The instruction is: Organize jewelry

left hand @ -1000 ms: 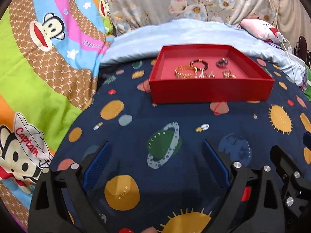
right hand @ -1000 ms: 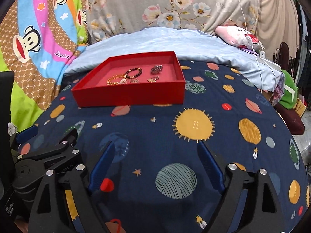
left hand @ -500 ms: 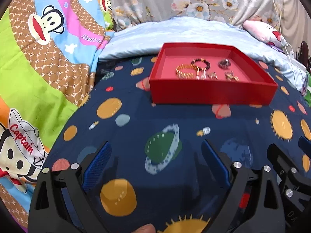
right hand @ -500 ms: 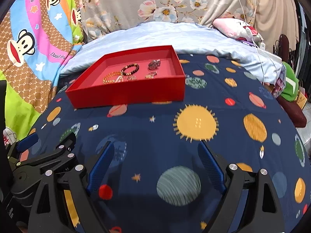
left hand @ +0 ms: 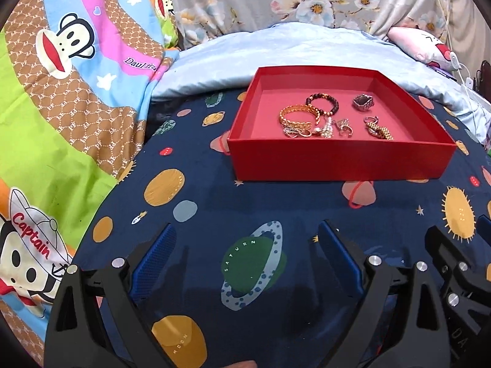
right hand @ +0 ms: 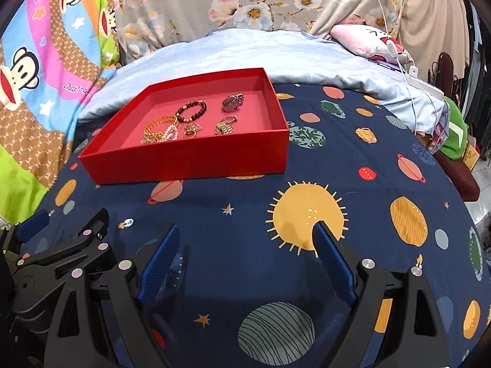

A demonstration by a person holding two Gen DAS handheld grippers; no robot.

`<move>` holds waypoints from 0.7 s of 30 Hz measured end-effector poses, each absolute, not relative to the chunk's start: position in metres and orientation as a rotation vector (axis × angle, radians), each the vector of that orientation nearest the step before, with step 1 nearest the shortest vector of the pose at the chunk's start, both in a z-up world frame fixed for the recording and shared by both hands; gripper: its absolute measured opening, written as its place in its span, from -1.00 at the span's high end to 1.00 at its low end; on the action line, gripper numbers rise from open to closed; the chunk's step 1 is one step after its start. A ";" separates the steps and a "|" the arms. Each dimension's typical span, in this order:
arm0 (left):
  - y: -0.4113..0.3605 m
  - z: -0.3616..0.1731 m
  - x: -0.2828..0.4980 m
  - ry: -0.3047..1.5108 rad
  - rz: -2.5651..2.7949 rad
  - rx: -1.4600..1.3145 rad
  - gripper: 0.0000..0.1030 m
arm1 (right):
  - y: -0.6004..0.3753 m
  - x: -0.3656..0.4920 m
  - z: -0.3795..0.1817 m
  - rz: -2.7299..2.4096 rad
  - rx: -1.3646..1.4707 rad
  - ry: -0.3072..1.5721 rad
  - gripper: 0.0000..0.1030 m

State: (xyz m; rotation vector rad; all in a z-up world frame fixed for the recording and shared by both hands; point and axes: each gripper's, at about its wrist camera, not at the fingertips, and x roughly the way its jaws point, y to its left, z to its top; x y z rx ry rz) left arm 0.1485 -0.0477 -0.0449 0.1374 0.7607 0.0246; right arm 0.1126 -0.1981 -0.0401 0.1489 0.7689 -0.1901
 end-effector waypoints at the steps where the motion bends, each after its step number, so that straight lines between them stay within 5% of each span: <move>1: -0.047 -0.044 0.148 0.755 0.026 0.135 -0.77 | -0.198 0.112 -0.040 -0.189 0.148 0.765 -0.67; 21: -0.047 -0.043 0.145 0.748 0.022 0.117 -0.77 | -0.199 0.108 -0.037 -0.186 0.161 0.745 -0.67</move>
